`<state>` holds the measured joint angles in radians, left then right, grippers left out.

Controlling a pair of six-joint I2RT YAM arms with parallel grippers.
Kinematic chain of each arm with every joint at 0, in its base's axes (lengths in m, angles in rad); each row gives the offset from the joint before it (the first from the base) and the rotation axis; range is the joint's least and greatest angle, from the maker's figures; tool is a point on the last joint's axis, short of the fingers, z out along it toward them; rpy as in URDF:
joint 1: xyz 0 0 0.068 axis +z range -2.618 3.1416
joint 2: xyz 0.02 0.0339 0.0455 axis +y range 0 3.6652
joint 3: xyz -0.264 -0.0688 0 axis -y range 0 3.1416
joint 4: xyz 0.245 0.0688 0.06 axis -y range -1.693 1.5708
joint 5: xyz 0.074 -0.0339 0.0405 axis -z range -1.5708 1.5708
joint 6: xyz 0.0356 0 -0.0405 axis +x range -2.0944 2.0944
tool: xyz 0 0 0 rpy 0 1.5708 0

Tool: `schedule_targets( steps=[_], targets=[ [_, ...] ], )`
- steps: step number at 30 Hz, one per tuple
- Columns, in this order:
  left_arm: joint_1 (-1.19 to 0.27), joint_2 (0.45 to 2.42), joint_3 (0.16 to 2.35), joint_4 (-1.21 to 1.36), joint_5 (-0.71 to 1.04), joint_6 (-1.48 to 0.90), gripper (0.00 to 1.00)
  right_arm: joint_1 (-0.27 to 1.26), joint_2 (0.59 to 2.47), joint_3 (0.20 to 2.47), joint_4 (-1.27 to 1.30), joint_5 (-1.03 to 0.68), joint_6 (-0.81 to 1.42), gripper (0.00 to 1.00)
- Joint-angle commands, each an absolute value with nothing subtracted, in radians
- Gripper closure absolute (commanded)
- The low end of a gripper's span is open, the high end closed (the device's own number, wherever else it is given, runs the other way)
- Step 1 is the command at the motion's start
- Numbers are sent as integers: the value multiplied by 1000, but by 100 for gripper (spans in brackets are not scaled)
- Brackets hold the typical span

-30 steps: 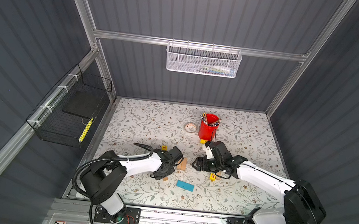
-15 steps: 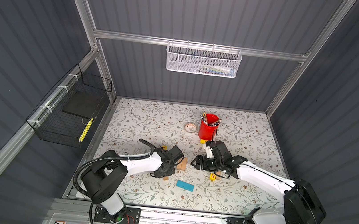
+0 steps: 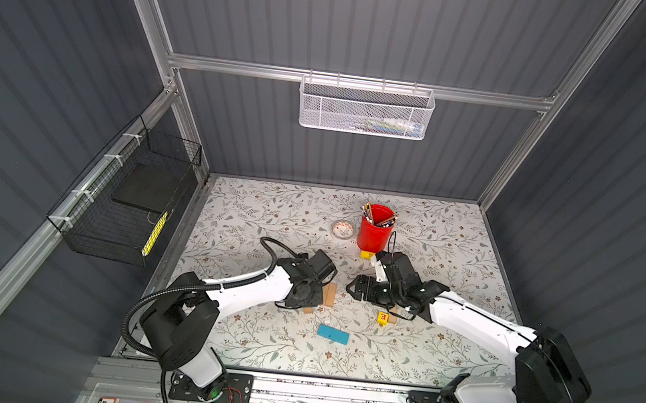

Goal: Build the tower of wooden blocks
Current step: 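Carry the bar marked 14 over the bar pair with the left gripper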

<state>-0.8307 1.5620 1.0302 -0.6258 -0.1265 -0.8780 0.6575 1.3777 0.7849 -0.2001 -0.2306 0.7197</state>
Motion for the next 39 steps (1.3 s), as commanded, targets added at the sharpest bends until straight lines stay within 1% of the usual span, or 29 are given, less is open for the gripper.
schedule_targets(
  steps=[1,6,13,20,39],
  targets=[
    [-836,1588,1117,-668,-104,-787,91,644,1369,778,-213,-203,737,15],
    [-836,1683,1226,-712,-97,-693,91,629,1351,750,-192,-201,749,14],
    [-836,1795,1321,-763,-78,-607,91,620,1352,738,-179,-207,757,14],
    [-835,1855,1350,-771,-86,-588,91,614,1349,736,-182,-207,752,14],
    [-833,1904,1367,-759,-107,-601,89,609,1334,723,-173,-201,746,13]
  ],
)
